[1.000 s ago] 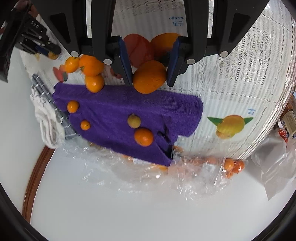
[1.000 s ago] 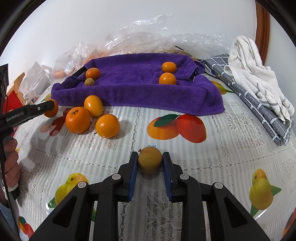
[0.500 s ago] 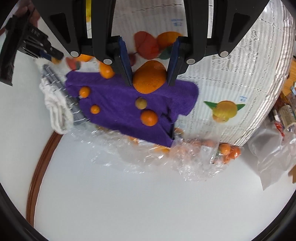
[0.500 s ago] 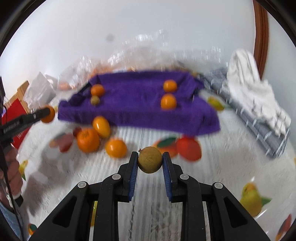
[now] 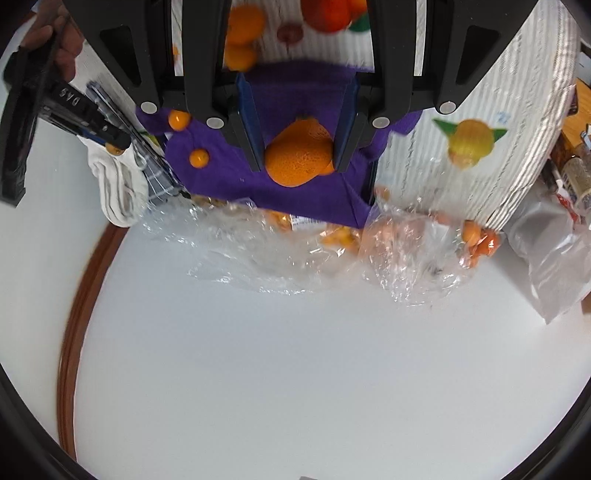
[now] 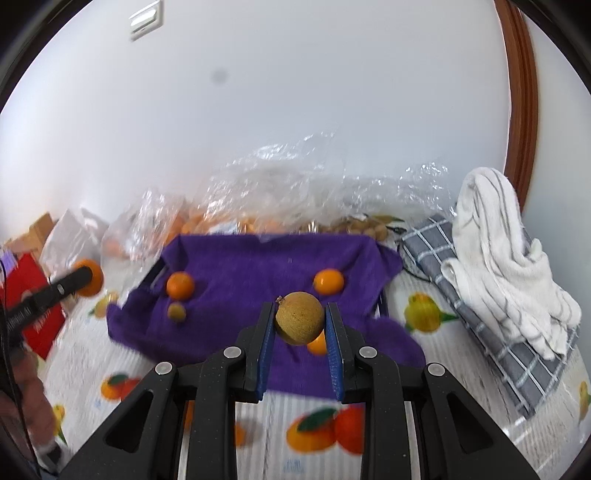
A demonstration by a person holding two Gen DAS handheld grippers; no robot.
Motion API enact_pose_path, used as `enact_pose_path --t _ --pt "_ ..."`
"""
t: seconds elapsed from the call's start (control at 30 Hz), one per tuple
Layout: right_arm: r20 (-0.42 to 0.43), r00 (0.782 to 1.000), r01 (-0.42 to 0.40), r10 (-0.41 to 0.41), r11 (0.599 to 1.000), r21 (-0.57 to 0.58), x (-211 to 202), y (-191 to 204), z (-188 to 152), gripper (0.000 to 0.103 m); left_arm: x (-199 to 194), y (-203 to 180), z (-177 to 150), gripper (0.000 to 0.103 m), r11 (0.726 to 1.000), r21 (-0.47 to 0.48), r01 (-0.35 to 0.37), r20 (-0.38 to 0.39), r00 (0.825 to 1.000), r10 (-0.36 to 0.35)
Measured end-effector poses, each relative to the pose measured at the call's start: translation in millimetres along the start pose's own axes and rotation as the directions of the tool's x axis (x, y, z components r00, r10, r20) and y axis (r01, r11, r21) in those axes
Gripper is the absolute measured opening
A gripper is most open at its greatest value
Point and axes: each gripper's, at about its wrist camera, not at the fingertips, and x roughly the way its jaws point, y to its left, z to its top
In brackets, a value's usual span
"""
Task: Organize fruits
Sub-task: 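Carry the brown fruit and the large orange over the purple towel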
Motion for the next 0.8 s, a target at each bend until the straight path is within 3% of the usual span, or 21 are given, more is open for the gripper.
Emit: enact_pose_path --t 0.2,0.47,0.8 --pt "-0.006 1.0 -0.005 0.005 1.0 0.028 28 -6 15 0.026 33 1 -5 0.036 1.0 -0.013 -0.025 0.022 0.999 0.025" --pt "-0.061 0.998 -0.005 0.008 0.999 0.05 62 -19 -7 0.026 53 14 -23 0.036 0.999 -0.023 -0.032 -0.021 0.999 0.031" --pt "-0.065 0.998 0.02 -0.016 0.998 0.062 72 -34 -11 0.026 63 16 -27 0.036 0.999 -0.019 -0.038 -0.035 0.999 0.038"
